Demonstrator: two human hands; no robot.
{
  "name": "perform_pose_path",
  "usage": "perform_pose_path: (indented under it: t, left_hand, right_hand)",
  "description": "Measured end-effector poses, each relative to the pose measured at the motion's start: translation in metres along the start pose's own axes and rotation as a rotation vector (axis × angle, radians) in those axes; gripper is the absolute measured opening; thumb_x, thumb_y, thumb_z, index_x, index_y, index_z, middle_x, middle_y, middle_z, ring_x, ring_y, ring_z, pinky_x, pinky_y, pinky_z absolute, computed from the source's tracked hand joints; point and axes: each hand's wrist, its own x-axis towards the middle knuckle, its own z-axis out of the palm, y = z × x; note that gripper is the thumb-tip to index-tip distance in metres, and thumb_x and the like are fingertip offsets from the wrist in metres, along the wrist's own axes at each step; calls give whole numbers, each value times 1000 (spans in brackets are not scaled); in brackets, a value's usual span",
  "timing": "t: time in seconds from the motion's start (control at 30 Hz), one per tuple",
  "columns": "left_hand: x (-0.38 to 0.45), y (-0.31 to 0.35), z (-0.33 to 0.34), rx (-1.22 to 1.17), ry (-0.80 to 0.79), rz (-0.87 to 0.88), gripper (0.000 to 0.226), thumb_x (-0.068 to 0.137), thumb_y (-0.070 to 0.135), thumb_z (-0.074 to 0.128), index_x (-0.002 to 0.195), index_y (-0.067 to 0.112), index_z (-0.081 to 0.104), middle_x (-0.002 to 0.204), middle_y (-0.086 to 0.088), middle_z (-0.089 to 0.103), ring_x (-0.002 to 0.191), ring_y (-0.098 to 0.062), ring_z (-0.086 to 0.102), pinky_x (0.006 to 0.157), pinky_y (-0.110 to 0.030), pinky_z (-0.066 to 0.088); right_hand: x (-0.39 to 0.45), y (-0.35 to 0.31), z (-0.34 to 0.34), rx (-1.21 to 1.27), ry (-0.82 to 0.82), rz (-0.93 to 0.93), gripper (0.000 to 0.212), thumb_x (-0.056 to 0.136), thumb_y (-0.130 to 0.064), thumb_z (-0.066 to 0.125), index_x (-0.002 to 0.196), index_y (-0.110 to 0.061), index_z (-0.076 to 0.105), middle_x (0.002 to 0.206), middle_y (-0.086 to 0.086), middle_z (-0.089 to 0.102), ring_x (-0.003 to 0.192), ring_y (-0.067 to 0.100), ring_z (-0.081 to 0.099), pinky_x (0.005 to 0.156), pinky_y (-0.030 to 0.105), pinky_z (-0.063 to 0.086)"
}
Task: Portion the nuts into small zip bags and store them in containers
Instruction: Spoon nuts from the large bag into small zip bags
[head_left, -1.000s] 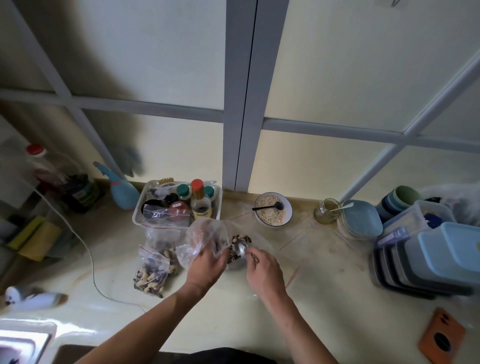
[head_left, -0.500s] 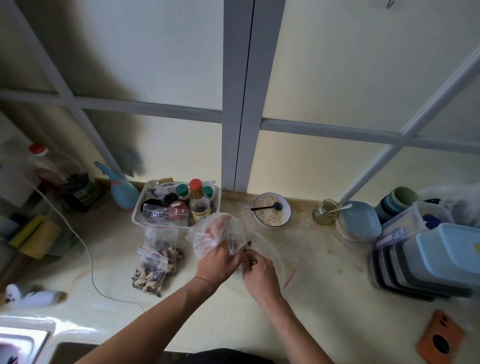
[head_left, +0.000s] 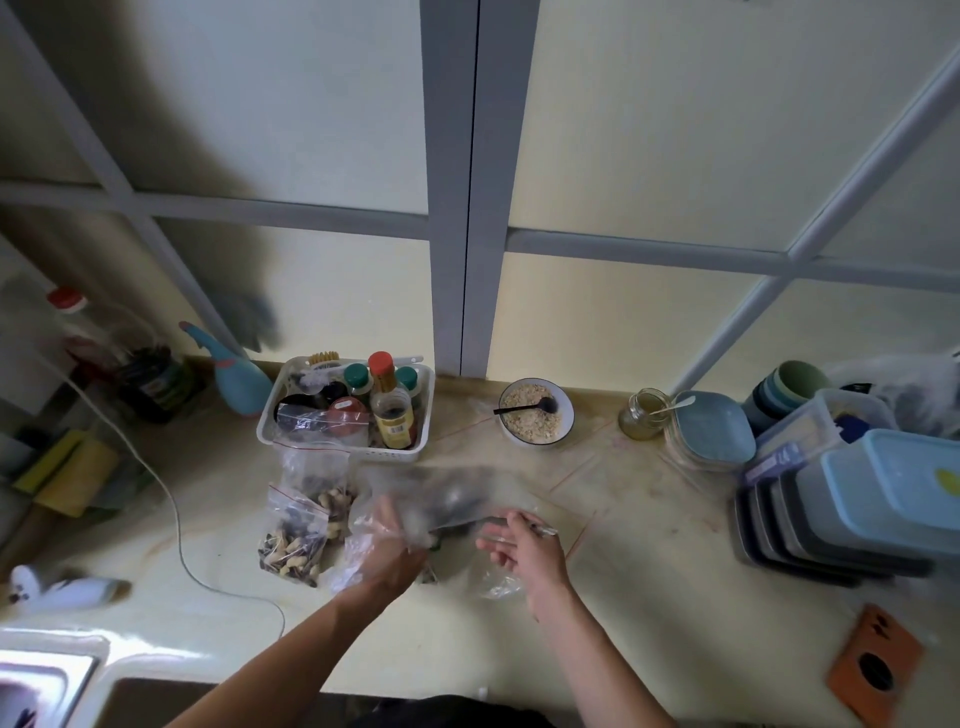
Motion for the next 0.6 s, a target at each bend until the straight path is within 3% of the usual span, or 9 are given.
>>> perform_pose_path:
  t: [0.07, 0.1, 0.17, 0.23, 0.33, 0.43, 0.6]
  left_hand:
    - [0, 2, 3, -11, 92, 84, 91, 80, 73, 54, 143, 9, 36, 121, -12, 55, 102, -25, 57, 74, -30, 45]
    - [0, 3, 5, -34, 128, 106, 94, 79, 67, 59, 145, 6, 32, 121, -17, 54, 93, -23, 55, 67, -29, 42]
    - [2, 3, 7, -1, 177, 138, 75, 86, 37, 66, 142, 8, 27, 107, -14, 55, 82, -23, 54, 58, -27, 39]
    - [3, 2, 8, 79, 202, 139, 64, 87, 34, 65, 135, 14, 28, 93, -8, 55, 73, -18, 52, 50, -26, 36]
    - [12, -1, 15, 58, 235, 133, 55, 85, 45, 65, 121, 19, 34, 86, -4, 58, 72, -17, 57, 57, -34, 50]
    - [22, -1, 20, 105, 160, 147, 61, 78, 32, 75, 126, 9, 46, 111, -10, 62, 96, -26, 61, 82, -36, 53]
    - [26, 1, 23, 71, 167, 268, 61, 76, 37, 77, 126, 14, 52, 107, -1, 52, 85, -13, 48, 73, -24, 40]
  right_hand:
    - [-2, -6, -4, -17, 1, -30, 22, 106, -12, 50, 104, -3, 70, 94, 20, 77, 73, 30, 74, 55, 27, 48]
    - [-4, -9, -7, -31, 3, -48, 23, 105, -12, 50, 103, -4, 71, 92, 20, 77, 73, 30, 74, 56, 27, 48]
    - [-8, -14, -11, -72, 7, -89, 25, 104, -13, 49, 103, -3, 72, 90, 19, 77, 73, 30, 74, 58, 27, 49]
    - [-12, -19, -13, -113, 25, -138, 27, 104, -13, 47, 102, -1, 72, 88, 22, 76, 69, 28, 73, 56, 26, 47]
    - [-20, -29, -17, -125, 79, -218, 27, 103, -10, 46, 97, -1, 71, 82, 22, 75, 62, 27, 71, 52, 25, 46]
    - [-23, -37, -20, -98, 91, -264, 27, 101, -8, 45, 92, 0, 70, 79, 24, 74, 60, 28, 69, 51, 26, 46]
    - [-27, -38, -21, -222, -8, -278, 25, 102, -10, 47, 93, -1, 69, 74, 22, 72, 59, 27, 69, 49, 23, 43]
